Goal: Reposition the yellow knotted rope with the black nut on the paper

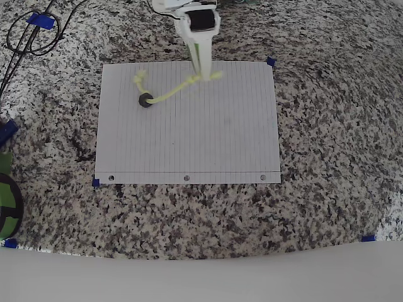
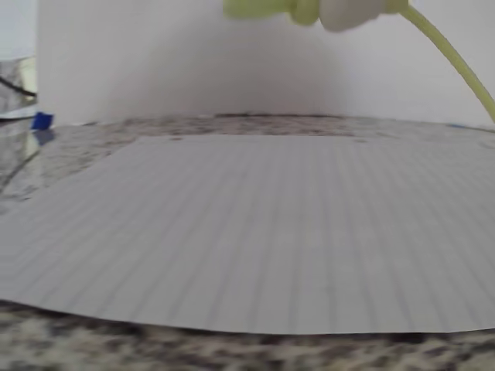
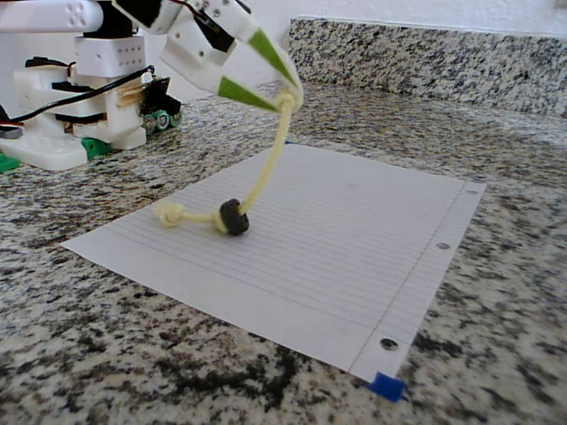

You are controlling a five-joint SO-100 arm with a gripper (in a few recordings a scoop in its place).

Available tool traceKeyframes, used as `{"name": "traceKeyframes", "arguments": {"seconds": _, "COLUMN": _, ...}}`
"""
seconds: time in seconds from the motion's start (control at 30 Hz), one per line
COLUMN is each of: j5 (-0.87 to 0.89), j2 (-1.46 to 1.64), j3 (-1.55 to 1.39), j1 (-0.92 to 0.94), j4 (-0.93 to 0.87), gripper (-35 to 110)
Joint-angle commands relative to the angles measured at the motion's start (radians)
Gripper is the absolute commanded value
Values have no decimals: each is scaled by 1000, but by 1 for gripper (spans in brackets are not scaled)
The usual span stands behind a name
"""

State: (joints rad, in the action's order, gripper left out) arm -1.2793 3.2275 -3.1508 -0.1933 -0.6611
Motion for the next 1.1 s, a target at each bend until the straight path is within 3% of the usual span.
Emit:
{"name": "traceKeyframes", "arguments": {"seconds": 0.0, "j5": 61, "j2": 0, "j3": -3, "j1": -38, "j4": -46, "gripper": 10}}
{"name": "traceKeyframes", "arguments": {"seconds": 0.17, "j5": 91, "j2": -2, "j3": 0, "j1": -69, "j4": -129, "gripper": 65}}
{"name": "traceKeyframes", "arguments": {"seconds": 0.27, "j5": 91, "j2": -2, "j3": 0, "j1": -83, "j4": -144, "gripper": 79}}
{"name": "traceKeyframes", "arguments": {"seconds": 0.4, "j5": 89, "j2": 3, "j3": 3, "j1": -81, "j4": -110, "gripper": 78}}
{"name": "traceKeyframes", "arguments": {"seconds": 0.53, "j5": 75, "j2": -34, "j3": 66, "j1": -49, "j4": -112, "gripper": 62}}
{"name": "traceKeyframes", "arguments": {"seconds": 0.77, "j5": -176, "j2": -310, "j3": 301, "j1": 130, "j4": -167, "gripper": 58}}
{"name": "traceKeyframes", "arguments": {"seconds": 1.07, "j5": -393, "j2": -686, "j3": 410, "j1": 396, "j4": -72, "gripper": 50}}
